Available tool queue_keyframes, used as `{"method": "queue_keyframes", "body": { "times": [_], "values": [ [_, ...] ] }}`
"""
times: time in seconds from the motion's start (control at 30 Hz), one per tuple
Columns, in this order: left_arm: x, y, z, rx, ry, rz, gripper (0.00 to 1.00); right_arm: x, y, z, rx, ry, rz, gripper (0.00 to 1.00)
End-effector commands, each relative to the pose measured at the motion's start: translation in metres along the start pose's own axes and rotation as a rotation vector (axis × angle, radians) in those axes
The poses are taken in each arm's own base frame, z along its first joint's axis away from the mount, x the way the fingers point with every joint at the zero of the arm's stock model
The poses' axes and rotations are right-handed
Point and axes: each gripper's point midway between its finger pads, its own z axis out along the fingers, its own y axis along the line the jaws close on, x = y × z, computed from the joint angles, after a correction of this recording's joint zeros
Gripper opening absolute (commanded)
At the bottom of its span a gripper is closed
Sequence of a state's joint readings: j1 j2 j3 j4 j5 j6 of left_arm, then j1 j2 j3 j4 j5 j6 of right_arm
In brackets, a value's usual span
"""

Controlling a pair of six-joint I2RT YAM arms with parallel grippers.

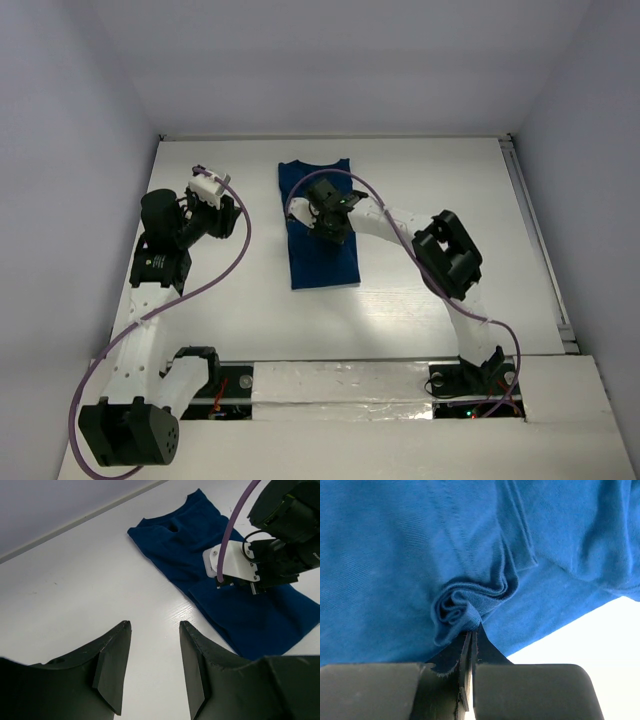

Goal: Fold and stack the t-shirts
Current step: Fold the folded rectangular tshirt in 1/3 of the way

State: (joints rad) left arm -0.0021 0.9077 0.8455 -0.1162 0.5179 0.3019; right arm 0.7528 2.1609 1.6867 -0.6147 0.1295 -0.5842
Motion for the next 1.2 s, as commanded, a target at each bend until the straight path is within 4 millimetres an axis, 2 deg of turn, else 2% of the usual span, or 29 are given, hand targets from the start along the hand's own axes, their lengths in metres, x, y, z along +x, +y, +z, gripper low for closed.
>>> {"method": "queue_keyframes", "body": {
  "times": [0.0, 0.17, 0.2, 0.33, 0.43, 0.53, 0.63, 0.73, 1.03, 1.07, 1.13, 1.17],
  "values": [
    [-0.008, 0.000, 0.001, 0.011, -0.036, 0.006, 0.41, -0.010, -0.030, -0.001, 0.129, 0.005, 0.068, 0.00],
    [-0.009, -0.001, 0.000, 0.014, -0.037, 0.003, 0.41, 0.009, -0.030, 0.003, 0.159, 0.096, 0.088, 0.02],
    [-0.010, -0.001, -0.001, 0.014, -0.038, 0.004, 0.41, 0.018, -0.038, 0.003, 0.196, 0.130, 0.095, 0.02],
    [-0.007, -0.002, 0.000, 0.019, -0.034, -0.001, 0.42, 0.032, -0.035, 0.005, 0.213, 0.175, 0.099, 0.02],
    [-0.003, -0.004, 0.004, 0.035, -0.021, -0.008, 0.42, 0.032, -0.033, -0.001, 0.209, 0.159, 0.129, 0.02],
    [-0.002, -0.004, 0.005, 0.045, -0.013, -0.011, 0.42, 0.028, -0.040, -0.013, 0.219, 0.123, 0.165, 0.02],
    [-0.004, -0.004, 0.005, 0.045, -0.020, -0.012, 0.42, 0.028, -0.056, -0.023, 0.252, 0.093, 0.203, 0.01],
    [-0.007, -0.004, 0.004, 0.042, -0.025, -0.012, 0.42, 0.025, -0.062, -0.026, 0.259, 0.072, 0.226, 0.00],
    [-0.005, -0.005, 0.005, 0.046, -0.020, -0.014, 0.42, 0.036, -0.073, -0.021, 0.252, 0.070, 0.276, 0.00],
    [-0.005, -0.005, 0.004, 0.045, -0.020, -0.015, 0.42, 0.036, -0.073, -0.019, 0.250, 0.075, 0.276, 0.09],
    [-0.005, -0.005, 0.005, 0.046, -0.022, -0.016, 0.42, 0.036, -0.073, -0.018, 0.252, 0.079, 0.282, 0.16],
    [-0.004, -0.005, 0.005, 0.046, -0.019, -0.018, 0.42, 0.036, -0.073, -0.017, 0.253, 0.081, 0.285, 0.27]
  ]
}}
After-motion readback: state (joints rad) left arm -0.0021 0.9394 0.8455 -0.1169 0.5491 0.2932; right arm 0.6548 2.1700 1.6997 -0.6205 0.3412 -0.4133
